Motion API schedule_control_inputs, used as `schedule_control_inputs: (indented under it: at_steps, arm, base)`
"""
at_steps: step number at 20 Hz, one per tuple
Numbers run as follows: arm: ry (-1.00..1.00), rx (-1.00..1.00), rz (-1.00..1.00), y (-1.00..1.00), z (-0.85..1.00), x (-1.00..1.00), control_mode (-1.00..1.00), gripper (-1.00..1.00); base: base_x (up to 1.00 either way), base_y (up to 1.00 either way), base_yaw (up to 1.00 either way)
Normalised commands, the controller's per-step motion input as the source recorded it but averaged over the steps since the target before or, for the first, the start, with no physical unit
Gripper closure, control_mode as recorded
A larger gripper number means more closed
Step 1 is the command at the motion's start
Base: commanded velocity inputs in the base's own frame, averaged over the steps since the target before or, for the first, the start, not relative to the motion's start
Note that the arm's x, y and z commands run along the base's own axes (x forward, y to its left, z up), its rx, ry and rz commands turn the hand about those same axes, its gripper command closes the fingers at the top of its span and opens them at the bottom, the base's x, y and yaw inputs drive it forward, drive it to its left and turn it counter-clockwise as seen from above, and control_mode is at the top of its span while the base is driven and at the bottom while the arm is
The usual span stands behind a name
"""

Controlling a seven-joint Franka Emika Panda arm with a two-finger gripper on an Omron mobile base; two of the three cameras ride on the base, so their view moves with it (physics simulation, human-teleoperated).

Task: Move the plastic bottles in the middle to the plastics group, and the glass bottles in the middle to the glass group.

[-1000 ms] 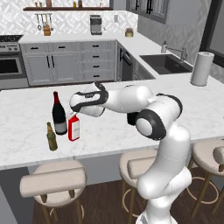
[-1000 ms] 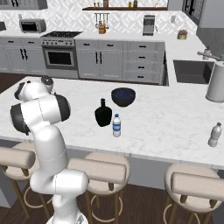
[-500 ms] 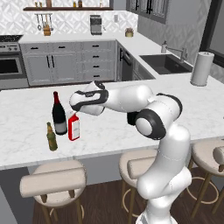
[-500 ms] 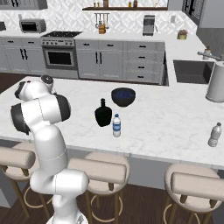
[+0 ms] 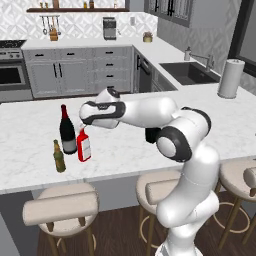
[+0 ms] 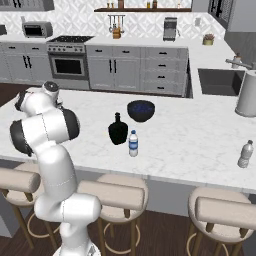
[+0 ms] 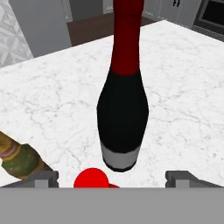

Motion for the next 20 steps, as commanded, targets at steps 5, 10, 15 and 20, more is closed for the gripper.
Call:
schedule_control_inputs:
  at_steps: [5,10,15,20]
  arm:
    - [-0.07,0.00,0.00,-0.04,0.53,-0.34,-1.00,-1.00]
    - [-0.17,0.00,-0.07,-0.47,0.10,-0.78,-1.00,-1.00]
    - [-0.18,0.04,-0.12,-0.82,0.10,-0.81,-1.00,-1.00]
    - [-0.02,0.02,-0.18,-1.00,0.50,-0.44,-1.00,-1.00]
  base:
    - [0.00,0.00,0.00]
    - [0.00,0.00,0.00]
    - [0.00,0.00,0.00]
    - [0.00,0.00,0.00]
